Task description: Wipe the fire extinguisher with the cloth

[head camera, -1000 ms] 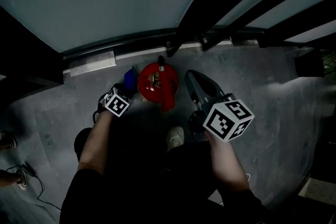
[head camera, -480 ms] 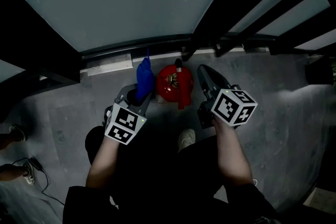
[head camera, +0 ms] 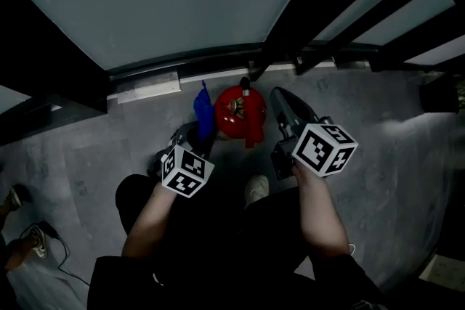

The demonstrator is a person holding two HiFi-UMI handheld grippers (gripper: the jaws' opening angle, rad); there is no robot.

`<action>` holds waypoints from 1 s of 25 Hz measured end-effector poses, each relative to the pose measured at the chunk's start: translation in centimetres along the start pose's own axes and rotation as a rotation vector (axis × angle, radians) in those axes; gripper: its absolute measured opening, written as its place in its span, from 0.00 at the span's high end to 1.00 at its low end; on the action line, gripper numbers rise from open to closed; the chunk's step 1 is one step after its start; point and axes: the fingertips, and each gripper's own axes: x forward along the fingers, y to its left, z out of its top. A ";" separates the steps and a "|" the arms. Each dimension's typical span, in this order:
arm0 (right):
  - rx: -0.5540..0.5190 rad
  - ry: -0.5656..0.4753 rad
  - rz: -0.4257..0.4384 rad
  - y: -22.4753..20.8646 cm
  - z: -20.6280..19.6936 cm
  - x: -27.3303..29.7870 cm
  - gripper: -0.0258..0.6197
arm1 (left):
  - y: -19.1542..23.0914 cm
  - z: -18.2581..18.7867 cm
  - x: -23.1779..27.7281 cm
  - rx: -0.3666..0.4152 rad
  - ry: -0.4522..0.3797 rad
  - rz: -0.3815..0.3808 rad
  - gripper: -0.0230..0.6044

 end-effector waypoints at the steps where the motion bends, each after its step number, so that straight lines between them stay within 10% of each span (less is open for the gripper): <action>1: -0.001 0.002 0.003 0.1 -0.1 0.0 0.96 | 0.0 -0.3 0.2 -0.002 0.004 -0.004 0.85; 25: 0.016 -0.005 0.060 1.1 0.2 0.0 0.96 | -2.2 -10.3 8.2 0.091 0.157 -0.102 0.85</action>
